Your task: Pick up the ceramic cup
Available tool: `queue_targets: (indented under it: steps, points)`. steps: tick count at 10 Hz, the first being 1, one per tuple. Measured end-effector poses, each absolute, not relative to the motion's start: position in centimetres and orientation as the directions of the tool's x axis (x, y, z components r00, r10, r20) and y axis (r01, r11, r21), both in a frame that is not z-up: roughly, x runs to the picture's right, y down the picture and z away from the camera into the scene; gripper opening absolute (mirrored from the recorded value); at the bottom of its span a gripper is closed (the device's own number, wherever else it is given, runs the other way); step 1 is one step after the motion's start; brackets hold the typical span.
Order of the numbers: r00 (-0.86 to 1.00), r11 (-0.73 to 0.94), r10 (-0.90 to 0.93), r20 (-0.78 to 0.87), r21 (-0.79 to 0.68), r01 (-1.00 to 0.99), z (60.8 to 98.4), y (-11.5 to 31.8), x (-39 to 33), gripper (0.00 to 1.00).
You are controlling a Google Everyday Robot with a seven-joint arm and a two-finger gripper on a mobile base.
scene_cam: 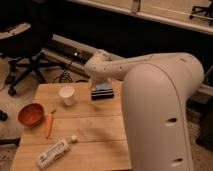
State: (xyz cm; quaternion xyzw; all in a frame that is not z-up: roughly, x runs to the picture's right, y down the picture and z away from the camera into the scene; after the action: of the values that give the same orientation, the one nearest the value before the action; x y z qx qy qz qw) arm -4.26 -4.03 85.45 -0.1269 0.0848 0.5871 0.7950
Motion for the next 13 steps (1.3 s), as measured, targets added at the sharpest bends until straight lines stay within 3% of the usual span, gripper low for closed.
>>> queue_targets:
  steps: [3, 7, 12, 13]
  points:
    - [0.392, 0.370, 0.887, -0.245, -0.131, -0.920, 83.6, -6.4, -9.1, 0.80]
    - [0.514, 0.484, 0.831, -0.214, -0.177, -0.857, 84.1, -7.4, -16.0, 0.80]
    - [0.604, 0.560, 0.747, -0.278, -0.225, -0.797, 90.0, -2.3, -19.7, 0.80]
    - [0.600, 0.561, 0.740, -0.305, -0.213, -0.800, 92.3, -1.1, -19.4, 0.75]
